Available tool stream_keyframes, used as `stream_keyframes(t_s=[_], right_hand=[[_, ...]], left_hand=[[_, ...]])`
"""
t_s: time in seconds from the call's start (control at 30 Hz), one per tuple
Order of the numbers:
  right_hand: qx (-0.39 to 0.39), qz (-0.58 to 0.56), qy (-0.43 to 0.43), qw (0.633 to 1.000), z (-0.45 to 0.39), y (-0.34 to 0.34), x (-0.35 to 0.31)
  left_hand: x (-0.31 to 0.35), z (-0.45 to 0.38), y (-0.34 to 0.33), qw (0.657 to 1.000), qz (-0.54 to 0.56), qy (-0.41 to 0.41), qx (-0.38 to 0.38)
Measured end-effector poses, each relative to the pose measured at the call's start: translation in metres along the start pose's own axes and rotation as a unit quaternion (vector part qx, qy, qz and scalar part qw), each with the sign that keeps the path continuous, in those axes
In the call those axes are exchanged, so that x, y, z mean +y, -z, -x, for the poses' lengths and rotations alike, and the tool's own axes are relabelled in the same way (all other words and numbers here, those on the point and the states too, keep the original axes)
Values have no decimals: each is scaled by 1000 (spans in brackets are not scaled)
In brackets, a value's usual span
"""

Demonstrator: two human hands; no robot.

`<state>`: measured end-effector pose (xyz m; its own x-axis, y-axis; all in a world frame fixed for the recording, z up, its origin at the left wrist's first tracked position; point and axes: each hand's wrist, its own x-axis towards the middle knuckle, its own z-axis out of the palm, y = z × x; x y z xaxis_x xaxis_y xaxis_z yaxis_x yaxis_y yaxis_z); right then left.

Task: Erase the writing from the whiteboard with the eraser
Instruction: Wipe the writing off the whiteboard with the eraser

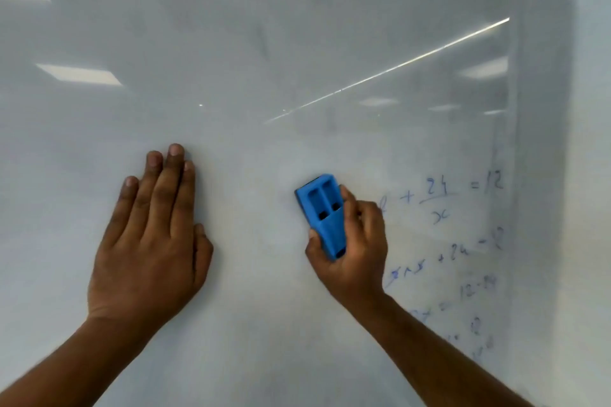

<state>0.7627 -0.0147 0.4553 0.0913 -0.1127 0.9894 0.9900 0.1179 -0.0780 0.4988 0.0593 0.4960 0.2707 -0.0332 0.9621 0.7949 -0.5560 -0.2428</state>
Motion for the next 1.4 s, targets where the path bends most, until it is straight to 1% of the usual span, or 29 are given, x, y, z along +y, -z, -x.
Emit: stream_keyframes(t_s=[0.07, 0.1, 0.13, 0.2, 0.27, 0.3, 0.33, 0.37, 0.4, 0.47, 0.53, 0.57, 0.6, 0.63, 0.67, 0.73, 0.77, 0.8, 0.83, 0.9, 0.97, 1.0, 1.03, 1.13, 1.2, 1.23, 1.27, 1.37, 1.4], right_hand=[[-69, -8, 104, 992, 24, 4, 2], [-86, -3, 116, 989, 23, 9, 11], [-85, 11, 93, 992, 17, 17, 24], [-39, 56, -44, 997, -4, 31, 51], [11, 85, -217, 972, -24, 41, 72], [28, 90, -271, 958, -27, 42, 75], [39, 90, -285, 953, -24, 40, 70], [41, 80, -259, 962, -16, 37, 61], [32, 60, -206, 976, -3, 32, 48], [-26, 3, -73, 997, 27, 24, 24], [-81, -17, 50, 995, 41, 21, 23], [-87, -15, 80, 993, 36, 22, 32], [-77, -9, 72, 994, 26, 26, 46], [-50, 2, 25, 998, 14, 31, 63], [-15, 17, -51, 998, -1, 37, 82], [51, 17, -221, 974, -29, 50, 118], [72, 14, -272, 960, -37, 55, 129], [79, 11, -285, 955, -39, 56, 132], [72, 6, -261, 963, -37, 55, 130], [7, -3, -130, 992, -18, 51, 121], [-68, 2, -2, 998, -3, 54, 131], [-78, 0, 16, 997, -7, 57, 140], [-65, -1, -7, 998, -16, 64, 162], [25, 15, -186, 982, -58, 87, 216], [58, 42, -241, 968, -65, 91, 225], [52, 40, -223, 973, -59, 87, 218], [28, 27, -179, 983, -48, 82, 207], [-79, 3, -14, 997, -14, 75, 189], [-86, 3, -1, 996, -16, 78, 196]], left_hand=[[-2, 0, 0, 1000, 0, -6, -3], [-2, 1, 0, 1000, 2, -8, -5], [-2, 2, 1, 1000, 7, -8, -5], [-2, 3, 2, 1000, 9, -9, -5], [-1, 4, 2, 1000, 8, -11, -1], [-2, 4, 1, 1000, 7, -12, 0], [-2, 3, 1, 1000, 6, -12, 0], [-1, 3, 1, 1000, 5, -9, -1], [-2, 3, 2, 1000, 5, -8, 0], [2, 3, 3, 1000, 0, 3, -1], [7, 1, 5, 1000, 1, 21, -8], [11, -1, 6, 1000, 5, 24, -11], [17, -4, 6, 1000, 5, 11, -15], [27, -9, 4, 1000, -4, -10, -20], [37, -15, 1, 999, -11, -36, -24], [63, -32, -10, 997, -17, -65, -33], [80, -43, -17, 997, -15, -67, -34], [95, -54, -25, 997, -11, -68, -35], [112, -65, -32, 997, -5, -69, -35], [143, -84, -47, 997, -5, -75, -34], [166, -99, -60, 997, -18, -68, -32], [167, -100, -62, 997, -25, -63, -28], [174, -103, -68, 998, -28, -57, -23], [174, -100, -74, 998, -33, -53, 6], [174, -100, -75, 998, -34, -53, 18], [173, -100, -75, 998, -34, -52, 22], [175, -100, -76, 998, -34, -52, 25], [175, -98, -76, 997, -42, -49, 35], [175, -97, -76, 997, -42, -49, 36]])
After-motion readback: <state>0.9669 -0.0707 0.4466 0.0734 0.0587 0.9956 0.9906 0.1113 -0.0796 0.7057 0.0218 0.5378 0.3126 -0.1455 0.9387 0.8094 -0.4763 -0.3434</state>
